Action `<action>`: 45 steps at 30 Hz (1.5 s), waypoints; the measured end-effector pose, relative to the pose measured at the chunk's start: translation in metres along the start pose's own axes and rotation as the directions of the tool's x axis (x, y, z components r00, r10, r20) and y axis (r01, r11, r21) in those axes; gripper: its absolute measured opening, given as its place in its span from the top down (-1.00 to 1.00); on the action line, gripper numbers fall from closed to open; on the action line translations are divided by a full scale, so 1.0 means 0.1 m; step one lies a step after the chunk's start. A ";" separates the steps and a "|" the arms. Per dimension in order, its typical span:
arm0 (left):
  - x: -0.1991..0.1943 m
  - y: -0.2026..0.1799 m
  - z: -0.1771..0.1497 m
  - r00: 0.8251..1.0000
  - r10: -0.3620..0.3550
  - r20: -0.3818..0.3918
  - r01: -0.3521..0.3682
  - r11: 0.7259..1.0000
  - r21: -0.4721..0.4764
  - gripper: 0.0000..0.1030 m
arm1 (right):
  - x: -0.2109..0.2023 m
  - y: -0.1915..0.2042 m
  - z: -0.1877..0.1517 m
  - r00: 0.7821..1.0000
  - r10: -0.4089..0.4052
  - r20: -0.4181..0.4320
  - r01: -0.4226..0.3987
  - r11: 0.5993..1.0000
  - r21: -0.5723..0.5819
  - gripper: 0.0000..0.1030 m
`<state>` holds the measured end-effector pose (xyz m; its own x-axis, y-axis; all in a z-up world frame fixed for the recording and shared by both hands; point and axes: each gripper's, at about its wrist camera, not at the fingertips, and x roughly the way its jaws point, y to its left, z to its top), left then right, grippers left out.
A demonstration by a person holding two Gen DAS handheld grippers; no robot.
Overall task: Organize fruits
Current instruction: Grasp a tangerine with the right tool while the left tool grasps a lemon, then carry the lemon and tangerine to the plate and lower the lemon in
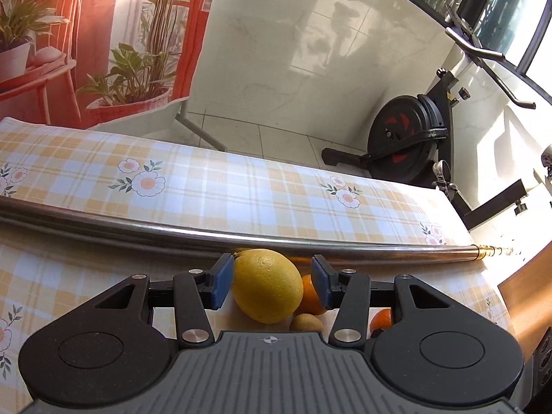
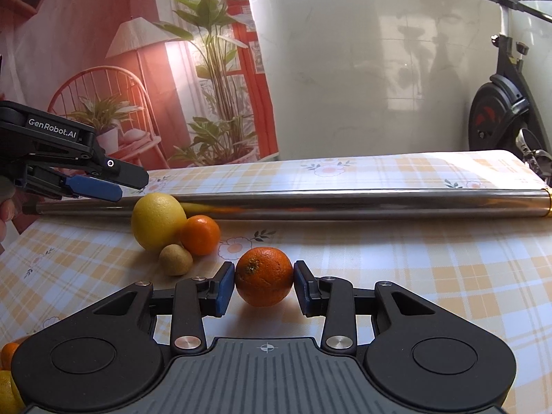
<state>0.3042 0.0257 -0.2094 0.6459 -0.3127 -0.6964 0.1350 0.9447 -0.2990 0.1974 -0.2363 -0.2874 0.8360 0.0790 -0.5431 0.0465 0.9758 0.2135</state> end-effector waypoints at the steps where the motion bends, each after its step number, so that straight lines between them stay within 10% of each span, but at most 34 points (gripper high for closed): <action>1: 0.03 0.00 0.00 1.000 -0.003 -0.004 0.003 1.000 -0.013 0.00 | 0.00 0.00 0.00 1.000 0.002 0.000 -0.002 1.000 0.001 0.34; 26: 0.56 0.12 -0.11 0.996 0.009 -0.090 -0.017 0.996 -0.087 -0.13 | 0.01 0.00 -0.01 1.000 0.023 -0.018 -0.023 1.000 0.017 0.34; 45: -0.74 0.01 -0.42 0.999 -0.047 -0.025 0.050 0.994 0.102 -0.13 | -0.55 0.14 0.01 0.999 0.037 0.006 -0.037 0.998 0.058 0.34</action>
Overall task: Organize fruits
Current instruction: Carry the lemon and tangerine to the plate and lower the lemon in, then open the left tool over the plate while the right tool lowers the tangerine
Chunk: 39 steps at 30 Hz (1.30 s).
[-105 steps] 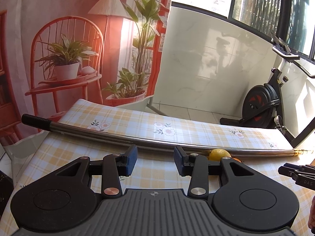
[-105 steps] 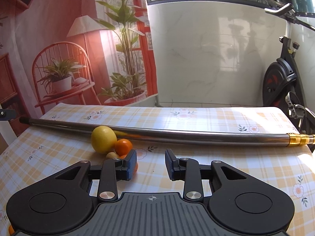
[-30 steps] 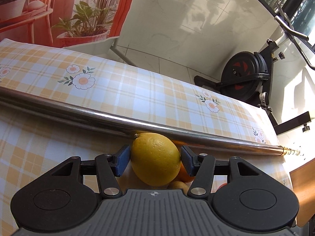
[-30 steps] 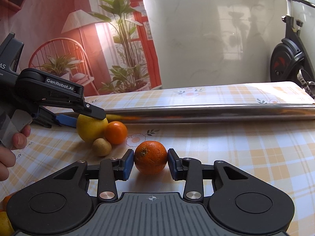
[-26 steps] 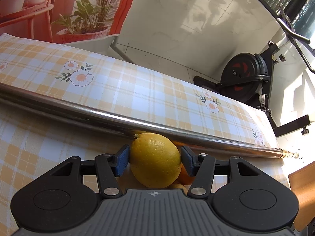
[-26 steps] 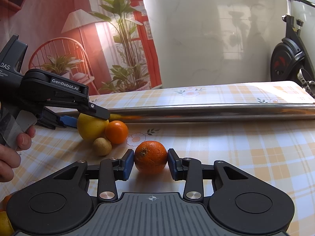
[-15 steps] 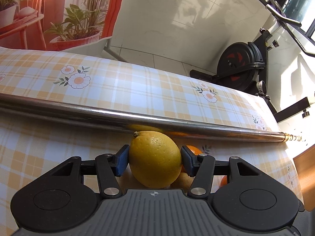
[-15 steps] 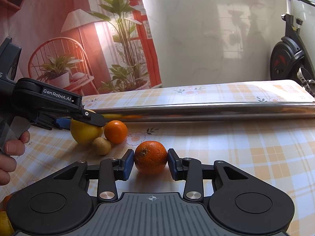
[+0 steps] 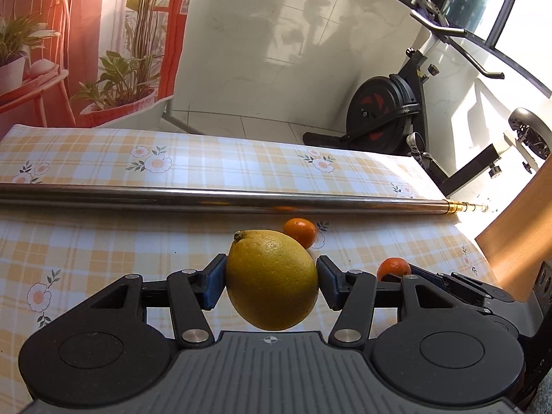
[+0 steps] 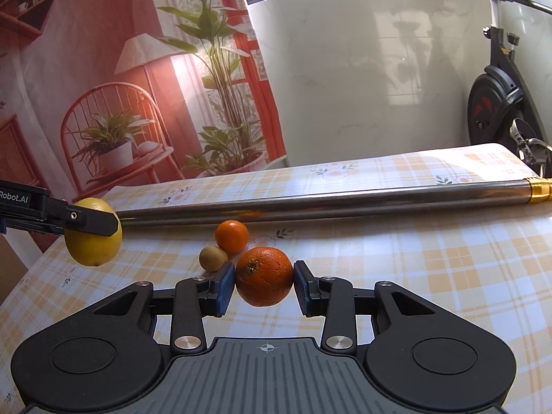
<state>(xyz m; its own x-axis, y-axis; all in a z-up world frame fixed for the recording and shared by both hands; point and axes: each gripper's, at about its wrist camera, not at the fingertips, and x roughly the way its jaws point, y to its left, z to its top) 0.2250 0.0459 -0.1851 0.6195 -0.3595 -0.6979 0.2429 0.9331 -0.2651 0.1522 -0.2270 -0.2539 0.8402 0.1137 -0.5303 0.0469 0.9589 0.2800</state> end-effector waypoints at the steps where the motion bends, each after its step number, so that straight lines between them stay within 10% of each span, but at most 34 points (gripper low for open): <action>1: -0.06 -0.01 -0.04 1.000 -0.005 0.001 0.005 1.000 -0.003 -0.13 | -0.05 0.03 -0.01 1.000 0.002 0.001 -0.002 1.000 -0.004 0.34; 17: -0.65 -0.41 -0.83 0.996 -0.065 -0.060 0.072 0.989 0.130 -0.13 | -0.94 0.54 -0.35 0.999 0.037 -0.009 -0.037 0.998 -0.059 0.34; 39: -0.19 -0.74 -1.18 0.973 -0.017 -0.228 0.061 0.980 0.189 -0.13 | -1.26 0.23 -0.64 1.000 0.029 0.012 -0.030 0.998 0.046 0.34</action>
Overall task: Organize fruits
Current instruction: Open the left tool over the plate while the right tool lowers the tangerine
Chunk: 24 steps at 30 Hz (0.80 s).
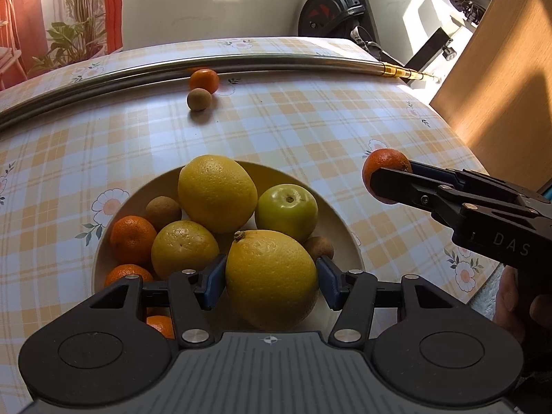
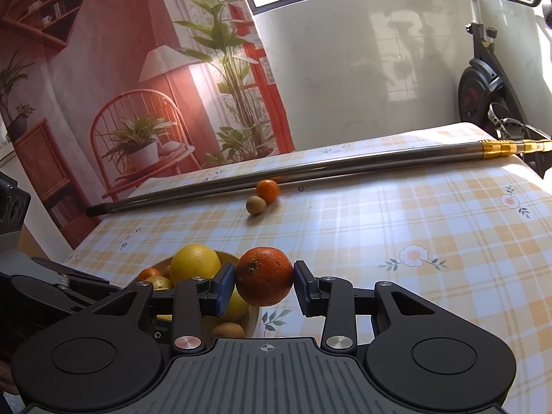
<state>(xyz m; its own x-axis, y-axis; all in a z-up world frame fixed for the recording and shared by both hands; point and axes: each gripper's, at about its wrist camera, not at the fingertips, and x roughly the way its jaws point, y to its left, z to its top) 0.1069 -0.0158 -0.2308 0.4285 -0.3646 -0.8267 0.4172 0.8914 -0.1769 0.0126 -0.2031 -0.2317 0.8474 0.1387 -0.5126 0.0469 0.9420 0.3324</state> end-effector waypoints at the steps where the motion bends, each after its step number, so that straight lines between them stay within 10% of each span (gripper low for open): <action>1: 0.01 -0.01 0.02 1.000 0.009 0.002 -0.009 1.000 0.004 -0.13 | 0.00 -0.01 0.00 1.000 0.000 0.000 0.000 1.000 0.003 0.34; 24: -0.45 0.00 0.15 0.979 0.050 0.197 -0.037 0.997 -0.067 -0.12 | 0.04 0.20 -0.12 0.992 0.055 -0.111 -0.058 0.998 -0.029 0.34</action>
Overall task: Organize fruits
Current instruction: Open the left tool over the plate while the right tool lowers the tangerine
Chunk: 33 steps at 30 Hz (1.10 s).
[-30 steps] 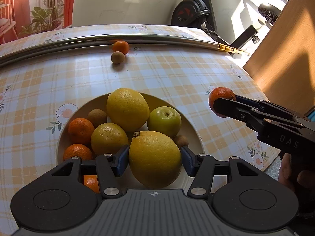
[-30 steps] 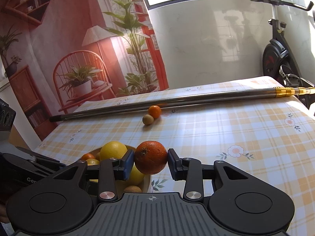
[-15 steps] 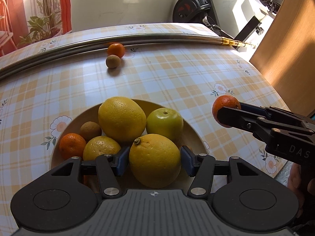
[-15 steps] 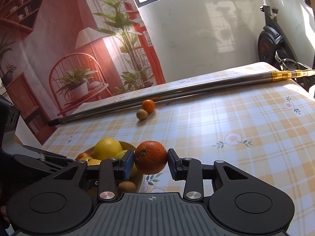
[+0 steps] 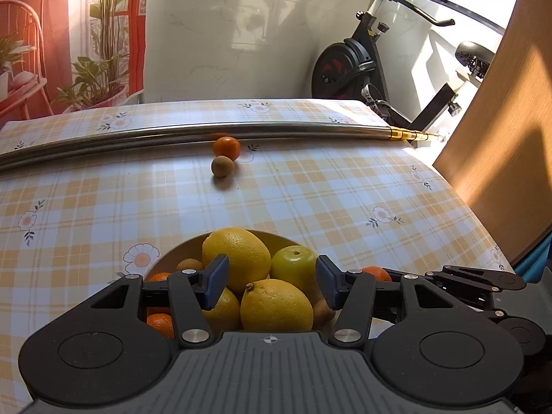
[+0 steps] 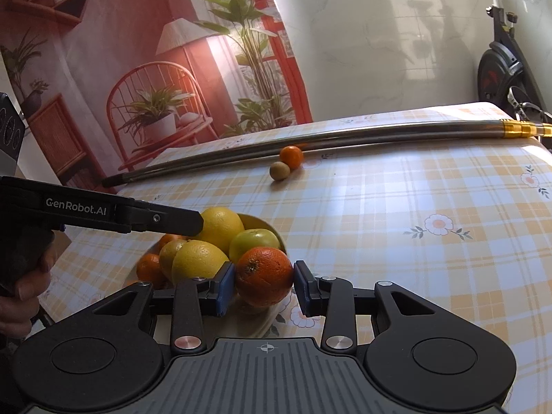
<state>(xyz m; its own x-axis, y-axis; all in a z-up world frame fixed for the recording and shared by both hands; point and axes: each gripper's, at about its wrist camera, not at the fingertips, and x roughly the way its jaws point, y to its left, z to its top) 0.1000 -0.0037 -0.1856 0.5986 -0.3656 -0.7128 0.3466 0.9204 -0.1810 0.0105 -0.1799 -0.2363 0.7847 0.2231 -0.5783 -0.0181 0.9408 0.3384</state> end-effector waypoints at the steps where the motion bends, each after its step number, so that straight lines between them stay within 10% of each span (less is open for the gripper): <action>1: -0.05 0.01 -0.01 1.000 0.008 0.019 -0.008 1.000 -0.008 -0.12 | 0.01 0.02 0.00 1.000 0.003 -0.009 -0.003 1.000 -0.007 0.34; 16: -0.37 0.49 -0.14 0.983 0.134 0.127 -0.107 0.973 -0.204 -0.12 | 0.32 0.50 -0.06 0.976 -0.036 -0.213 0.007 0.991 -0.133 0.34; 33: -0.33 0.62 -0.28 0.982 0.138 0.128 -0.102 0.961 -0.256 -0.12 | 0.44 0.50 -0.02 0.969 -0.115 -0.217 0.071 0.978 -0.198 0.32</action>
<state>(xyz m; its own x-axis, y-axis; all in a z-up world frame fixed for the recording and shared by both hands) 0.0820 0.0696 -0.1925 0.7280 -0.2499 -0.6384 0.0872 0.9574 -0.2753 0.0426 -0.1222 -0.2461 0.6281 0.1636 -0.7608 -0.0843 0.9862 0.1426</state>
